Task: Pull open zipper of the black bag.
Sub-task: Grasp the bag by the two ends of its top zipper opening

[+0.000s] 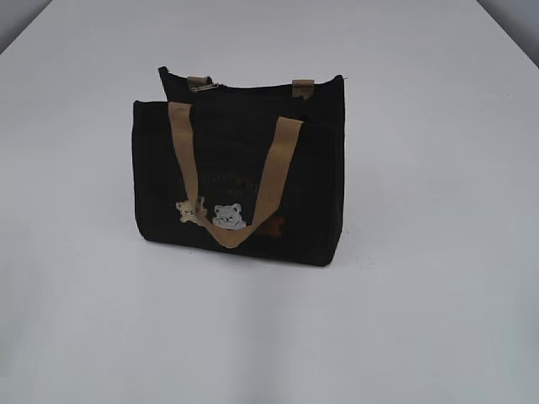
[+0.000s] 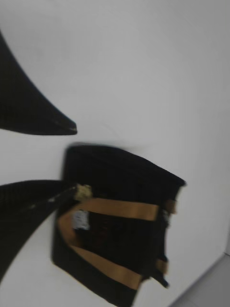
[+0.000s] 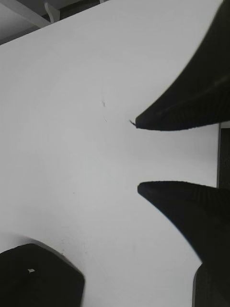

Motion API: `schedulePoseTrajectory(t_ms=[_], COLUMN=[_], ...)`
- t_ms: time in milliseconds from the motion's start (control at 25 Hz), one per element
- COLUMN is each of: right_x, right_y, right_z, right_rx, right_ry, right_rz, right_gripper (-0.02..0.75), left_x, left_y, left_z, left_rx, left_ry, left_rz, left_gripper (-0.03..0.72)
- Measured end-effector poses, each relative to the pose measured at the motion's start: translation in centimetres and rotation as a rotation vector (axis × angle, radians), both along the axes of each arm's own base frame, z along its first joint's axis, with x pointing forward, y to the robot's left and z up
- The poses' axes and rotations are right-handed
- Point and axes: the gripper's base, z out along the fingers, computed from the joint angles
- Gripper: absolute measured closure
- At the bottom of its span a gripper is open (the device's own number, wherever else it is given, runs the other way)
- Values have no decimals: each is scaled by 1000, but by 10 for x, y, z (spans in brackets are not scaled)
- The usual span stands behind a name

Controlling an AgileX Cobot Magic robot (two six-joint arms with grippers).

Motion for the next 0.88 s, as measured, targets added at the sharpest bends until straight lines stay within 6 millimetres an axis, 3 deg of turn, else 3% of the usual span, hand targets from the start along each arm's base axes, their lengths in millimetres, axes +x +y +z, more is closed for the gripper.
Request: schedulePoseTrajectory(t_ms=[160,320,480,640,880], right_x=[0,0,0,0,0], right_y=[0,0,0,0,0], right_z=[0,0,0,0,0], right_rx=[0,0,0,0,1], right_ry=[0,0,0,0,0], right_rz=[0,0,0,0,1], right_gripper=[451,451,451,451,451], left_x=[75,157,215,244,253], left_y=[-8,-13,-20,-30,-42], left_z=[13,-13,-44,-70,-100], left_rx=[-35,-25,-1,61,263], left_ry=[-81,46,123,108,19], left_rz=[-41,-58,-126,-273,-544], left_gripper=[437,435,435,433,372])
